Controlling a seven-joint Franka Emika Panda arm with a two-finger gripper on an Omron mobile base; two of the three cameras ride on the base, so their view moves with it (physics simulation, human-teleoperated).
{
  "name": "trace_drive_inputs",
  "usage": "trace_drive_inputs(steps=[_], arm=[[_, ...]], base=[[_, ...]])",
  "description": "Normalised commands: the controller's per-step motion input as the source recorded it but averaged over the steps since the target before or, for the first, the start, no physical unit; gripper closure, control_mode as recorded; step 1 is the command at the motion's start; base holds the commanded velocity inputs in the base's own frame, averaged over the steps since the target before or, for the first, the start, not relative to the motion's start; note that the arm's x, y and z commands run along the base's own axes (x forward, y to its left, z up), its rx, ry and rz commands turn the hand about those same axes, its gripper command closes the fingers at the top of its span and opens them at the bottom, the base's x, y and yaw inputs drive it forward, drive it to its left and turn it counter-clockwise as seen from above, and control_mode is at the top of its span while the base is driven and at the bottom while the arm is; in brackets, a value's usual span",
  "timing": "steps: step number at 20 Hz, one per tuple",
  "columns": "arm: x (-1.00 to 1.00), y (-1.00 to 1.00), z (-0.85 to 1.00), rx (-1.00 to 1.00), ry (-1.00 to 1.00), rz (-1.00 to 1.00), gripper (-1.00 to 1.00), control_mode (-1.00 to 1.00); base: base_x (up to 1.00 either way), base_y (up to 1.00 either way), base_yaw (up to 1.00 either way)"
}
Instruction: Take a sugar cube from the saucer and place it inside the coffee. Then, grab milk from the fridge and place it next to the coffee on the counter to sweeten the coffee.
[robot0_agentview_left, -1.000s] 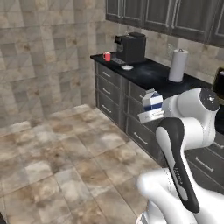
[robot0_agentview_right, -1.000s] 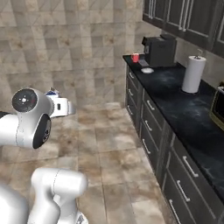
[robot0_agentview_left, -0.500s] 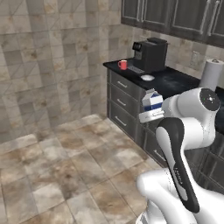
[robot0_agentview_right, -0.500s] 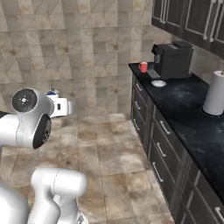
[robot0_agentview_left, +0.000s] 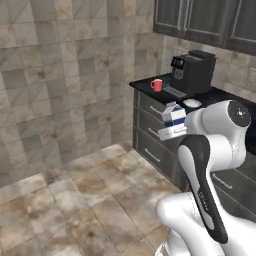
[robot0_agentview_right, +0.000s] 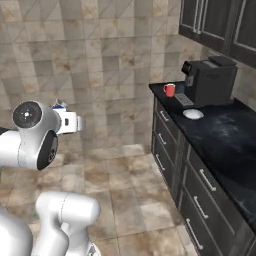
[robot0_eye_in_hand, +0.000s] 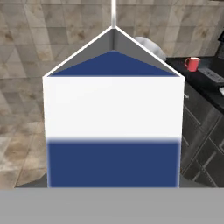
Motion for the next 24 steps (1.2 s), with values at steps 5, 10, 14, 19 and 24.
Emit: trace_drive_inputs(steps=[5, 10, 14, 19, 24], arm=[[0.00, 0.00, 0.00, 0.00, 0.00, 0.00, 1.00, 1.00], [0.00, 0.00, 0.00, 0.00, 0.00, 0.00, 1.00, 1.00], [0.00, 0.00, 0.00, 0.00, 0.00, 0.00, 1.00, 1.00], [0.00, 0.00, 0.00, 0.00, 0.00, 0.00, 1.00, 1.00], [0.00, 0.00, 0.00, 0.00, 0.00, 0.00, 1.00, 1.00]], base=[[1.00, 0.18, -0.15], [1.00, 0.18, -0.18], [1.00, 0.14, -0.28], [1.00, 0.10, -0.36], [0.94, 0.09, -0.41]])
